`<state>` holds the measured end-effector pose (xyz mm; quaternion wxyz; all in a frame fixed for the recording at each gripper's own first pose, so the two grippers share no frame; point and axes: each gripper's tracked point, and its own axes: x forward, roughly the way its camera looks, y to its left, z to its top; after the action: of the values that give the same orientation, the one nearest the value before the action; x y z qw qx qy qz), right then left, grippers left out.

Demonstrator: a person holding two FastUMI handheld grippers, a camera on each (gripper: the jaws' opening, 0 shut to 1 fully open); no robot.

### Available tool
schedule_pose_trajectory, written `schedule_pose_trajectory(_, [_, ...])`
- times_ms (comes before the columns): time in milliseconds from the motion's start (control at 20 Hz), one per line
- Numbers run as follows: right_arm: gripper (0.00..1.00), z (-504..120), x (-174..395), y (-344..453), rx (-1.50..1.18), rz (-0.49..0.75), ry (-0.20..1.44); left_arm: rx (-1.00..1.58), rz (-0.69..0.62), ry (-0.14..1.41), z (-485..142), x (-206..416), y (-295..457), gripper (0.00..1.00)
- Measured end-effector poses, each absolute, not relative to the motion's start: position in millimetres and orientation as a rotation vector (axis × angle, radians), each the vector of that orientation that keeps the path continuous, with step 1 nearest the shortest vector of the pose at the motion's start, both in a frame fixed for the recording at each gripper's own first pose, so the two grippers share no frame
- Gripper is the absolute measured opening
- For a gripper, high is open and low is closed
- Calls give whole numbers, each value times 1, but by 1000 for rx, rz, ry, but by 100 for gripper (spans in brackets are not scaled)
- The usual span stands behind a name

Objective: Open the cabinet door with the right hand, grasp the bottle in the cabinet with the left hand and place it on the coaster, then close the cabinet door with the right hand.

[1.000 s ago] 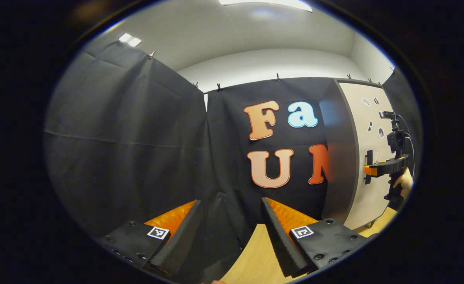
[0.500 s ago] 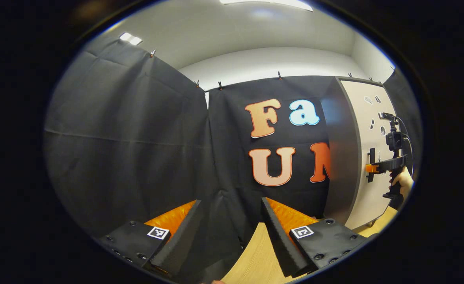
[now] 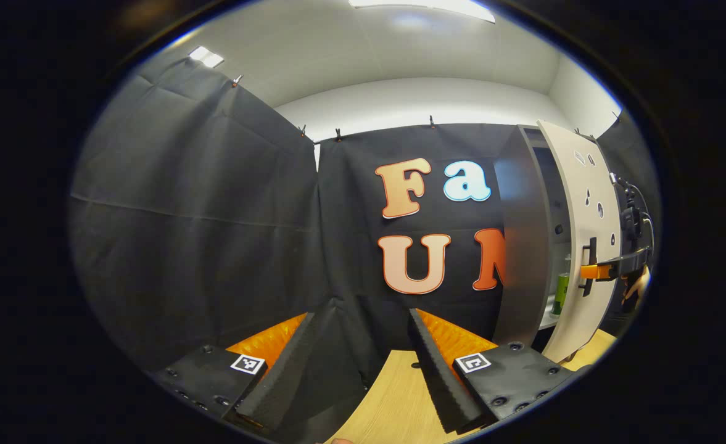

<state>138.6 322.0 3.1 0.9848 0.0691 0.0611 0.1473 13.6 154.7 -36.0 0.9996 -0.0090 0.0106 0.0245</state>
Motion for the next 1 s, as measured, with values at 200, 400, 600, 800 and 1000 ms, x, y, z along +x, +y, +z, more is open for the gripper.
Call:
schedule_pose_trajectory(200, [17, 0, 102, 290, 154, 252, 113, -16, 20, 4, -28, 20, 147, 96])
schedule_pose_trajectory(400, [16, -1, 79, 266, 132, 212, 105, -18, -16, -9, -25, 25, 139, 98])
schedule_pose_trajectory(600, [16, -1, 57, 242, 110, 174, 106, -20, -34, -14, -23, 22, 134, 93])
schedule_pose_trajectory(800, [15, -4, 36, 213, 87, 150, 107, -32, -52, -7, -25, 19, 125, 96])
schedule_pose_trajectory(1000, [15, -4, 19, 184, 77, 132, 110, -35, -73, -12, -21, 17, 109, 94])
